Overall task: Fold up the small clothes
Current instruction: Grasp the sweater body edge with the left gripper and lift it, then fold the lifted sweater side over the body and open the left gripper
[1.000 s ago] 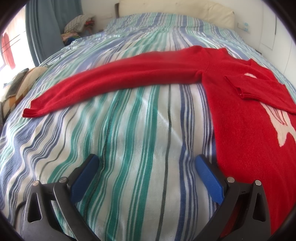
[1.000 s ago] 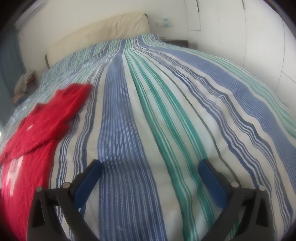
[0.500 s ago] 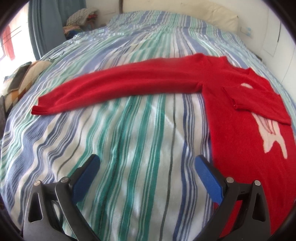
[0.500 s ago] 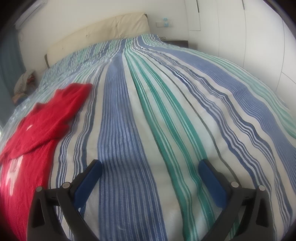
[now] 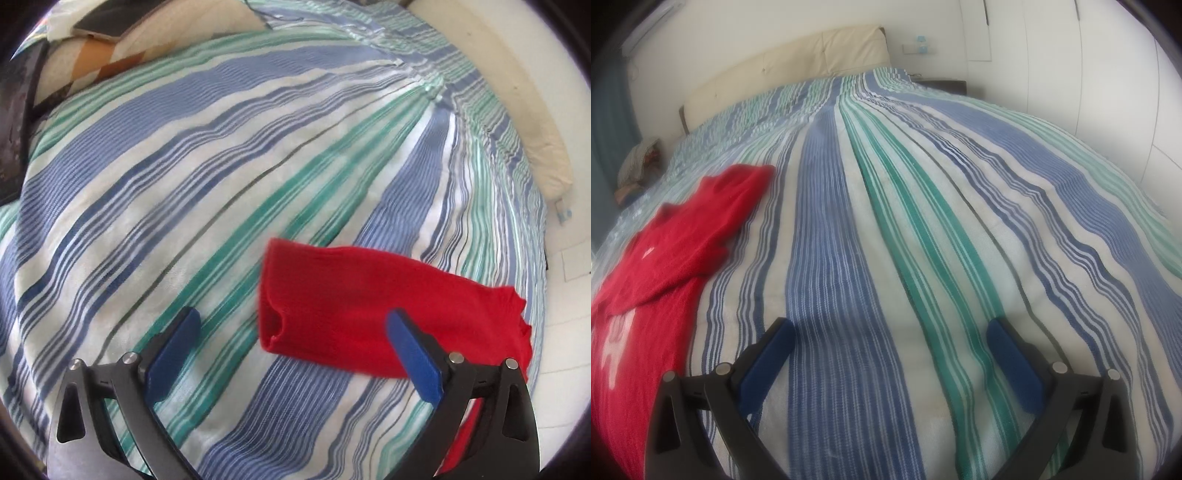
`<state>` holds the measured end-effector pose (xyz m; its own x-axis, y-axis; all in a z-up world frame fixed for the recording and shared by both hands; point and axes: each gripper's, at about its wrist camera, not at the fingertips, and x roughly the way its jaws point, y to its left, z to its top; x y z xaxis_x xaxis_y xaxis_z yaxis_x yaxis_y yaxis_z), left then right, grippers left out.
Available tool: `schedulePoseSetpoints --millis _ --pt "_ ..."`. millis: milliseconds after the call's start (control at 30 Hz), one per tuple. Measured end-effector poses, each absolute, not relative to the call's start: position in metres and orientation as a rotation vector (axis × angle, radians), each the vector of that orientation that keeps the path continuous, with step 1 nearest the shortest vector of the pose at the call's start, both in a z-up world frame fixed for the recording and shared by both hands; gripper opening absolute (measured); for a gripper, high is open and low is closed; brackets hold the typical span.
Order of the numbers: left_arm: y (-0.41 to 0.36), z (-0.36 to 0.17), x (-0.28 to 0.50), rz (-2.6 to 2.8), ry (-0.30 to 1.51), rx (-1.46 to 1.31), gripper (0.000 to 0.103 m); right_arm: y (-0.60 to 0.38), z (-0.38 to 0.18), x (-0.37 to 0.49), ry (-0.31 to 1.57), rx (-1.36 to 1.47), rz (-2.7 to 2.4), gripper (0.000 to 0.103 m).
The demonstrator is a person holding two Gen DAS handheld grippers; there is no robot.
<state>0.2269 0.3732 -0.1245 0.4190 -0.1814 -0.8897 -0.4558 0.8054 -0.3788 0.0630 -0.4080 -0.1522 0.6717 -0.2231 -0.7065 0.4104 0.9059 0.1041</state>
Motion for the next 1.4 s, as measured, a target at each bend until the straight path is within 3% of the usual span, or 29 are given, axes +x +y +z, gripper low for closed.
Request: schedulePoseSetpoints --millis 33,100,133,167,200,333,567,700,967,1000,1033,1067,1100,1233,1333,1400 --pt "0.370 -0.128 0.229 0.179 1.149 -0.636 0.097 -0.408 -0.152 0.063 0.756 0.263 -0.363 0.103" --pt "0.359 -0.128 0.231 0.188 1.150 -0.573 0.061 -0.408 -0.153 0.063 0.756 0.262 -0.364 0.103" --pt "0.356 -0.129 0.233 0.198 1.161 -0.553 0.014 -0.408 -0.153 0.063 0.756 0.263 -0.364 0.103" --pt "0.355 -0.127 0.234 0.194 1.164 -0.572 0.004 -0.408 -0.153 0.063 0.757 0.262 -0.364 0.103" --pt "0.354 -0.121 0.232 0.188 1.139 -0.603 0.003 -0.408 -0.153 0.063 0.757 0.262 -0.364 0.103" --pt "0.309 -0.054 0.233 0.081 0.990 -0.544 0.003 -0.408 -0.153 0.063 0.757 0.262 -0.364 0.103" --pt "0.123 0.047 0.257 -0.354 0.872 -0.317 0.003 -0.407 -0.154 0.066 0.761 0.254 -0.370 0.103" --pt "0.018 0.048 0.266 -0.521 0.897 -0.232 0.003 -0.407 -0.154 0.065 0.760 0.255 -0.370 0.103" --pt "-0.120 -0.026 0.262 -0.692 1.027 -0.072 0.005 -0.407 -0.155 0.065 0.761 0.254 -0.371 0.103" --pt "-0.126 -0.038 0.262 -0.680 1.046 -0.066 0.011 -0.407 -0.154 0.066 0.761 0.254 -0.371 0.103" --pt "-0.131 -0.049 0.260 -0.672 1.075 -0.065 0.031 -0.407 -0.154 0.066 0.761 0.254 -0.371 0.103" --pt "-0.132 -0.059 0.260 -0.653 1.104 -0.066 0.059 -0.407 -0.154 0.066 0.761 0.254 -0.371 0.103" --pt "-0.129 -0.066 0.259 -0.628 1.117 -0.076 0.069 -0.407 -0.154 0.065 0.761 0.253 -0.371 0.103" --pt "-0.084 -0.062 0.253 -0.575 1.055 -0.126 0.077 -0.407 -0.154 0.066 0.761 0.254 -0.370 0.103" --pt "-0.037 -0.060 0.257 -0.418 0.990 -0.091 0.092 -0.407 -0.154 0.066 0.761 0.253 -0.371 0.103" --pt "-0.012 -0.074 0.261 -0.300 0.997 -0.037 0.092 -0.407 -0.154 0.065 0.763 0.251 -0.372 0.103"
